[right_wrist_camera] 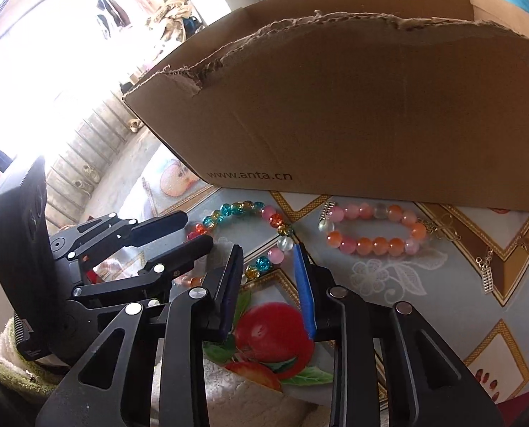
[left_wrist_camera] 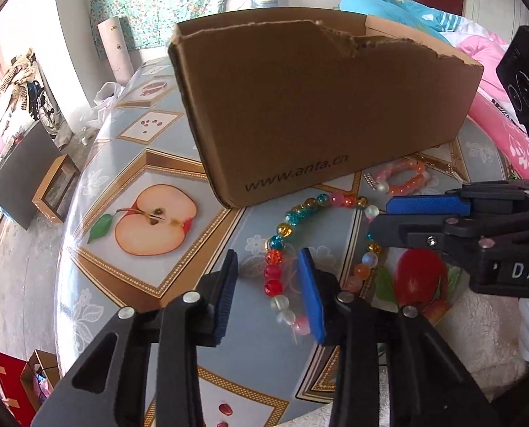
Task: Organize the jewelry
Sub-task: 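Move the left tool to the multicolour bead bracelet and grasp it, then lift the bracelet with the left tool and carry it over the box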
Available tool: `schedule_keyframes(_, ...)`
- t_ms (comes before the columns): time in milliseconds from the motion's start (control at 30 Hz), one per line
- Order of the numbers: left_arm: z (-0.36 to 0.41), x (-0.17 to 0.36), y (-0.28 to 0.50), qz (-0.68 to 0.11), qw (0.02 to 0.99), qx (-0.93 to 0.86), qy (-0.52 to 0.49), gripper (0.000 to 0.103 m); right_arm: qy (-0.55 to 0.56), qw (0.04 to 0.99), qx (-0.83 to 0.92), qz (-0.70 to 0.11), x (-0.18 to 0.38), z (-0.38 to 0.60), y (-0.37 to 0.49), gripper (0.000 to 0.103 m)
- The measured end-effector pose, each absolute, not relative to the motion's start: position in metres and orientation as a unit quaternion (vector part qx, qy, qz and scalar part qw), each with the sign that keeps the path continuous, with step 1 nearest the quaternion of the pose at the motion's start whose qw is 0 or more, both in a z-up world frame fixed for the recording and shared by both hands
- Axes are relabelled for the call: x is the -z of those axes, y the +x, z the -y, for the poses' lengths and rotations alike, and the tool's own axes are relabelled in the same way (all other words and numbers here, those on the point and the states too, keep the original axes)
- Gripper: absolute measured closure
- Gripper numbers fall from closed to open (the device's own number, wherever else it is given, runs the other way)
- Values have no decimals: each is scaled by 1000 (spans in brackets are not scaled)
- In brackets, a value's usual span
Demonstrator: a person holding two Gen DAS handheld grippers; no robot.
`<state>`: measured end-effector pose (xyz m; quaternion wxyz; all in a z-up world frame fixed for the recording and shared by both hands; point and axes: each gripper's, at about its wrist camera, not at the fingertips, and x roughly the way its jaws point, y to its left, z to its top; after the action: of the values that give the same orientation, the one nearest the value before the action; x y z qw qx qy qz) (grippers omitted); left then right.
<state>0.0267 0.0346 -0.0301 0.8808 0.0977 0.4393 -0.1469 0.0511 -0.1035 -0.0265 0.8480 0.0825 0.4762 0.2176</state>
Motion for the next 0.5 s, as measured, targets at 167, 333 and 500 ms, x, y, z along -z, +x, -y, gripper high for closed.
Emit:
schedule_keyframes(167,-30,30,31,-436,880,158,102,82,66,851,-203,-480,26,89,58,80)
schedule_keyframes(333,-29,30,38,-433,881,163,103,93,38,858,-189,-477,28,77,61,86)
schedule_keyframes(500,-29,28,42,-429,884,164,91,94,72,854,-190,-479,36,74,69,95)
